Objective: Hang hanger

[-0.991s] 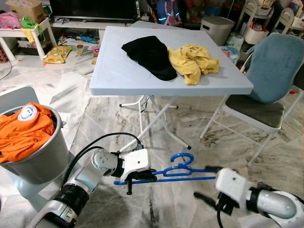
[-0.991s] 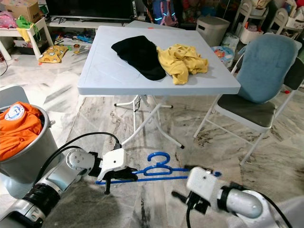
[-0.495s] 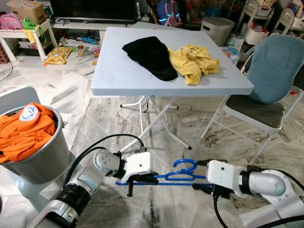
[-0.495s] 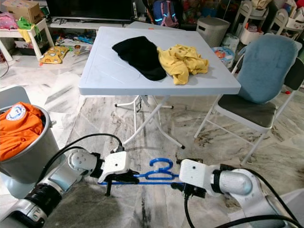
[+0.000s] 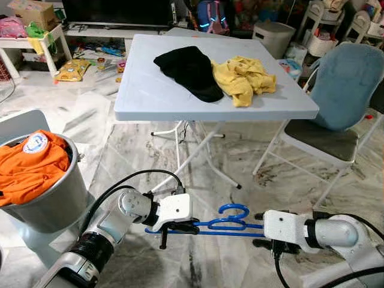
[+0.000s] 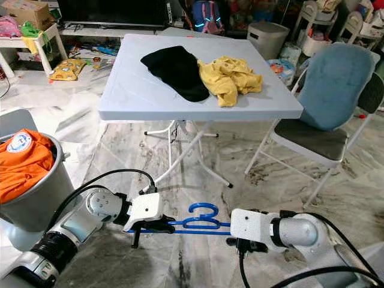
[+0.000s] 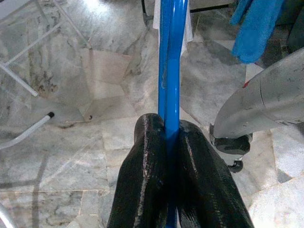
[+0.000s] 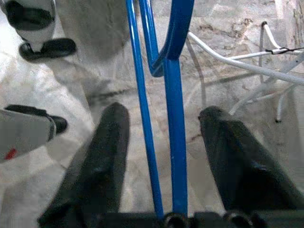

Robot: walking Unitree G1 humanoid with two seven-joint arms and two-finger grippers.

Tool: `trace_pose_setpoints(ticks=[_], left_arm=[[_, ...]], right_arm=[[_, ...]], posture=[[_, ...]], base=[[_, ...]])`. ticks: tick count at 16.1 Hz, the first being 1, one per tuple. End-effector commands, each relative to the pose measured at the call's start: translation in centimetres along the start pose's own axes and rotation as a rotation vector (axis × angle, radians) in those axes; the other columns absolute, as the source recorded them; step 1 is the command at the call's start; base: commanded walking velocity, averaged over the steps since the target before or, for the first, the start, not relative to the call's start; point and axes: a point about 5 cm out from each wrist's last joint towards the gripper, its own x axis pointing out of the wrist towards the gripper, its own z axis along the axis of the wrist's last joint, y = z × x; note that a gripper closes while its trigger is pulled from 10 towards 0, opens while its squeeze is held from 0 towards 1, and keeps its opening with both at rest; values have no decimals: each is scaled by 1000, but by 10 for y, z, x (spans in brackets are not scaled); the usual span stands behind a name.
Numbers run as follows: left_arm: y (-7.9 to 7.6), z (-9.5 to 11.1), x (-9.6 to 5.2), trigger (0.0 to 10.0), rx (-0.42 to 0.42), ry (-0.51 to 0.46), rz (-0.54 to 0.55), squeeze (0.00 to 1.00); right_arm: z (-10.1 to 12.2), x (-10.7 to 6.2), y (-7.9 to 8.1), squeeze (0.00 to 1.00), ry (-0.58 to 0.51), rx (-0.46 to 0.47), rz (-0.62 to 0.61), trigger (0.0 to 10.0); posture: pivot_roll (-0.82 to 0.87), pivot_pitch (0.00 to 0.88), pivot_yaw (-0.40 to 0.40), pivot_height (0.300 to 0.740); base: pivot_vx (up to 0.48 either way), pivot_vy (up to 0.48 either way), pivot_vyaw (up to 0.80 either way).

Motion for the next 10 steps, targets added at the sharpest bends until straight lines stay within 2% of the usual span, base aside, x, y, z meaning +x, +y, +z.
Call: trace_pose_setpoints(ticks=[1, 4, 6, 10], left_arm=[[3, 5, 1, 10000, 28, 0, -1, 0], [4, 5, 1, 10000, 32, -1, 1, 0], [4, 6, 2, 10000, 34, -1, -2, 0], [2, 4, 3, 10000, 39, 7, -2, 0]], right_arm=[[1, 0, -3, 0, 8, -24, 0, 0], [-3, 7, -2, 0, 38, -31, 13, 0], [-13, 12, 1, 0, 85, -35, 37, 0], [-21, 8, 1, 0, 136, -46, 61, 0]], posture=[[10, 0, -71, 740], [12, 0, -72, 740], [12, 0, -75, 740], [10, 0, -78, 740]], base=[[0, 0, 0], [0, 0, 0], [0, 0, 0], [0, 0, 0]])
